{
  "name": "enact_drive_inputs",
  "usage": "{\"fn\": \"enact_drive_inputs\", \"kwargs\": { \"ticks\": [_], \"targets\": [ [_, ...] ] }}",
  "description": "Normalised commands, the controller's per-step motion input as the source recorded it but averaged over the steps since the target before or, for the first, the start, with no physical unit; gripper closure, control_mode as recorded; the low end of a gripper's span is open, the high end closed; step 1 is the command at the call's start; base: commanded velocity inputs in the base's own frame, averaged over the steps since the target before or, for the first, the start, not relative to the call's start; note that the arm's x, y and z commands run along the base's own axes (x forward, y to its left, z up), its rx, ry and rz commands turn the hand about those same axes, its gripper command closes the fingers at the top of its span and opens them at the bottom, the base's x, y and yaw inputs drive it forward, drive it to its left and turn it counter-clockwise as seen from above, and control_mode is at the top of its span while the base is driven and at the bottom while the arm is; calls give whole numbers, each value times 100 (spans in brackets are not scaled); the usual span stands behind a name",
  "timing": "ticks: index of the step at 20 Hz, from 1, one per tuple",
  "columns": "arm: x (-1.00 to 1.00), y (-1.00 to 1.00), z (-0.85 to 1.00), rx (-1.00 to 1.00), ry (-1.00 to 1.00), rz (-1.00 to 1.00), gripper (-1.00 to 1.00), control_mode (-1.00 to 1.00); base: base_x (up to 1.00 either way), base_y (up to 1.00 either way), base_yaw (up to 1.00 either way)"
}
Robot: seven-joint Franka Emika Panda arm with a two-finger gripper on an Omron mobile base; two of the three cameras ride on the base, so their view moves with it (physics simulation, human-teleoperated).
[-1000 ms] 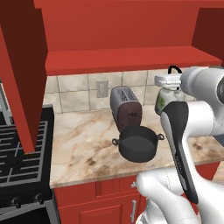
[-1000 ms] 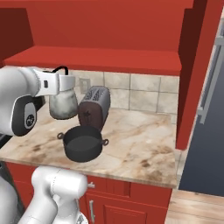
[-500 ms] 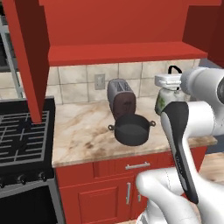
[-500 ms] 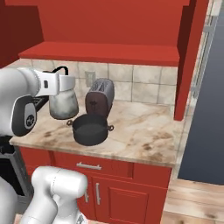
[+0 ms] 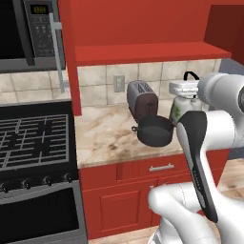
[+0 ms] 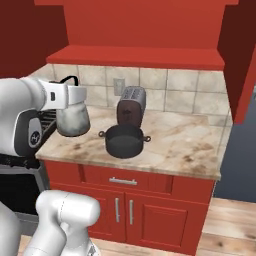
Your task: Pick the kettle from the cabinet and place it on a stove burner. Then pick the pot from the counter and place it on another stove burner. Finally, turn both burners on.
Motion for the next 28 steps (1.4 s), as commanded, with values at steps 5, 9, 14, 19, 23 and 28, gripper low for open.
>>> {"fn": "enact_drive_inputs", "kwargs": {
  "ticks": [5,9,14,19,23,28],
  "targets": [
    [0,0,0,0,0,0,100,100,-38,58,-16],
    [0,0,0,0,0,0,100,100,-58,42,-22],
    [0,0,0,0,0,0,100,100,-67,26,-30],
    [0,0,0,0,0,0,100,100,-58,35,-36],
    [0,0,0,0,0,0,100,100,-51,52,-38],
    [0,0,0,0,0,0,100,100,-50,65,-35]
  ]
}}
